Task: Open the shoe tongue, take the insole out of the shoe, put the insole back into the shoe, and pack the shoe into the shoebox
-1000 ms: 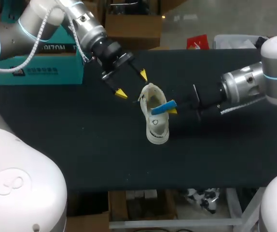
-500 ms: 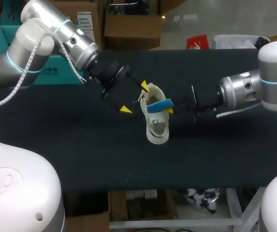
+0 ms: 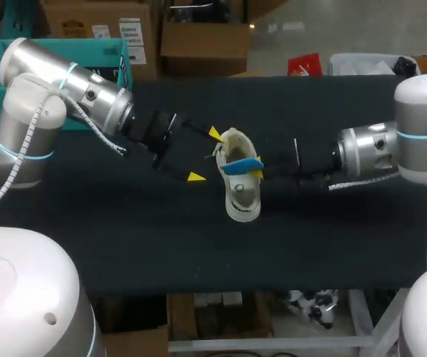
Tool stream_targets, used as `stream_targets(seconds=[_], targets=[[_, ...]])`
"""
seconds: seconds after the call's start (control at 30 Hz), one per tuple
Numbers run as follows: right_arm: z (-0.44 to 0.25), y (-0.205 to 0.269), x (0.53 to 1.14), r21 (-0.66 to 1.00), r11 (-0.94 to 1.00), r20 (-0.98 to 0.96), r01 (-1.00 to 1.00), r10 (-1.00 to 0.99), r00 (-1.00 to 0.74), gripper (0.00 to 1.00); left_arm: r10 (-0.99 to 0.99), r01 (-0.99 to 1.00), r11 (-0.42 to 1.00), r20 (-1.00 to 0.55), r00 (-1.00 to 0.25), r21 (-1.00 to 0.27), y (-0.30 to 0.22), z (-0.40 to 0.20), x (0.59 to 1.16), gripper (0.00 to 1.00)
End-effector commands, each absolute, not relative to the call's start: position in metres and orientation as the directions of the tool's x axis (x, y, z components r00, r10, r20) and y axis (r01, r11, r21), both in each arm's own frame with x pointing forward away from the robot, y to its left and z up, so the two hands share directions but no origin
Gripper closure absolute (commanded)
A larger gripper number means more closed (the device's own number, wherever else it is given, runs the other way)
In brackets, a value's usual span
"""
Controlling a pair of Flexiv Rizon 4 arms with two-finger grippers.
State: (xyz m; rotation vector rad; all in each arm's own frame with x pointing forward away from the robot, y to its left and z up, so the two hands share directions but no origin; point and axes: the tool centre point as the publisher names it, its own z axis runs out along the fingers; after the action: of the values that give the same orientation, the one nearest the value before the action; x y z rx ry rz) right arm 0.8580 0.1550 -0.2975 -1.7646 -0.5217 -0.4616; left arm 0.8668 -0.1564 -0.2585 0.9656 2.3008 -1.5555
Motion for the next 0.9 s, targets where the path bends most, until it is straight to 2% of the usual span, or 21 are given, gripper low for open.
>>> stream_targets(seconds=[0.03, 0.33, 0.4, 0.47, 0.57, 0.67, 0.73, 0.83, 0.9], targets=[[-0.297, 0.154, 0.856, -0.792, -0.222, 0.561, 0.569, 0.105, 0.821, 1.00, 0.315, 0.615, 0.231, -0.540, -0.780, -0.754, -0.156, -0.261, 0.864, 0.00], [-0.308, 0.166, 0.862, -0.803, -0.205, 0.555, 0.560, 0.088, 0.827, 1.00, 0.298, 0.597, 0.231, -0.528, -0.796, -0.769, -0.167, -0.274, 0.869, 0.00], [-0.311, 0.166, 0.862, -0.804, -0.200, 0.558, 0.560, 0.069, 0.827, 1.00, 0.300, 0.593, 0.242, -0.522, -0.798, -0.768, -0.172, -0.277, 0.871, 0.11], [-0.312, 0.167, 0.862, -0.803, -0.211, 0.560, 0.557, 0.051, 0.827, 1.00, 0.292, 0.592, 0.249, -0.523, -0.801, -0.767, -0.175, -0.280, 0.871, 0.27], [-0.313, 0.171, 0.859, -0.797, -0.216, 0.569, 0.564, 0.044, 0.821, 1.00, 0.285, 0.597, 0.263, -0.530, -0.799, -0.758, -0.181, -0.283, 0.872, 0.32], [-0.312, 0.172, 0.857, -0.794, -0.222, 0.572, 0.565, 0.040, 0.819, 1.00, 0.285, 0.598, 0.287, -0.530, -0.799, -0.748, -0.186, -0.288, 0.876, 0.50], [-0.311, 0.172, 0.856, -0.793, -0.226, 0.574, 0.566, 0.038, 0.818, 1.00, 0.285, 0.596, 0.292, -0.526, -0.801, -0.748, -0.190, -0.290, 0.878, 0.53], [-0.309, 0.172, 0.854, -0.791, -0.228, 0.576, 0.567, 0.030, 0.817, 1.00, 0.291, 0.595, 0.304, -0.522, -0.802, -0.745, -0.193, -0.294, 0.880, 0.51], [-0.308, 0.172, 0.853, -0.791, -0.229, 0.577, 0.567, 0.029, 0.817, 1.00, 0.296, 0.594, 0.306, -0.519, -0.802, -0.744, -0.195, -0.296, 0.881, 0.53]])
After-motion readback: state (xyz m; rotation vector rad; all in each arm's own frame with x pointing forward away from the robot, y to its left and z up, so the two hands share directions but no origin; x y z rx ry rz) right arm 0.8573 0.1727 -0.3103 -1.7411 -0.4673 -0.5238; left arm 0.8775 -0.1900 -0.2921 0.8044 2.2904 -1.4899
